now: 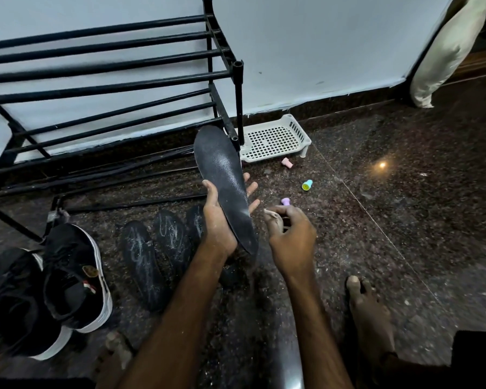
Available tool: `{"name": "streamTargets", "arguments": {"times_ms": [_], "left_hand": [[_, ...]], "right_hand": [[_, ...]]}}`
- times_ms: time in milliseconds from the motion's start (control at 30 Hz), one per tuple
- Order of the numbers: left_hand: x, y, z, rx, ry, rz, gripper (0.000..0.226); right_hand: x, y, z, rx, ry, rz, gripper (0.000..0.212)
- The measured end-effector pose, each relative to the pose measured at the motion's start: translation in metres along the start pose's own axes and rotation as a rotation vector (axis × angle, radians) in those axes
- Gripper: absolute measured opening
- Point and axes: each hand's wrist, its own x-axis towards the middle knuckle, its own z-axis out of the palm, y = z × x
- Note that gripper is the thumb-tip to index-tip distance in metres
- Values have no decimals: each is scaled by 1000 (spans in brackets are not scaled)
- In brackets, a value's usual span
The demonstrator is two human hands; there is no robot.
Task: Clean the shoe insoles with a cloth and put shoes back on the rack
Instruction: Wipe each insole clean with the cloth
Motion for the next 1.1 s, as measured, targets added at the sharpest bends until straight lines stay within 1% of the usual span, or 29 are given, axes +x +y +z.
{"name": "streamTargets", "arguments": {"times_ms": [67, 100, 133, 200, 267, 300, 367, 400, 433, 500, 567, 633, 700, 767, 833, 900, 967, 1033, 1100], "left_hand": [[1, -1, 1, -6, 24, -22, 86], [2, -1, 2, -7, 46, -16, 85], [3, -1, 1, -10, 58, 0, 83], [2, 0, 2, -43, 49, 30, 79], [1, 1, 0, -76, 28, 50, 76], [1, 2, -2, -64, 25, 58, 75], [-2, 2, -3, -10, 17, 45, 74], [-3, 1, -4, 11, 2, 30, 75], [-5, 0, -5, 37, -5, 23, 78], [-8, -3, -3, 46, -3, -33, 85], [-12, -6, 3, 45, 18, -120, 83], [-11, -11, 3, 124, 8, -130, 82], [-11, -13, 4, 159, 16, -119, 80], [-14, -13, 4, 147, 30, -122, 75], [-12, -14, 3, 149, 7, -99, 72], [-10, -14, 2, 179, 0, -59, 66], [-8, -14, 1, 168, -2, -48, 62], [-10, -13, 3, 134, -1, -48, 64], [-14, -12, 8, 79, -35, -103, 68]], "right_hand": [[-1, -10, 7, 126, -113, -24, 9], [-4, -11, 10, 134, -180, -24, 8], [-7, -10, 14, 102, -228, -19, 8], [-12, 4, 18, -15, -253, 11, 7], [-16, 20, 16, -137, -224, 71, 10], [-16, 27, 12, -161, -182, 113, 11], [-11, 31, 3, -89, -48, 195, 11], [-7, 26, -2, -31, 16, 207, 13], [-2, 19, -3, 30, 43, 201, 15], [7, -1, -1, 218, 6, 166, 15], [9, -21, 11, 332, -76, 133, 14], [6, -30, 28, 221, -88, 31, 13], [3, -23, 38, 50, -37, -56, 14], [1, -5, 36, -81, -1, -11, 19], [-3, 21, 27, -171, 14, 109, 23], [-8, 43, 17, -153, 61, 202, 22], [-8, 47, 12, -48, 129, 248, 17], [-5, 32, 13, 39, 119, 174, 13], [0, 10, 16, 110, 63, 63, 12]]}}
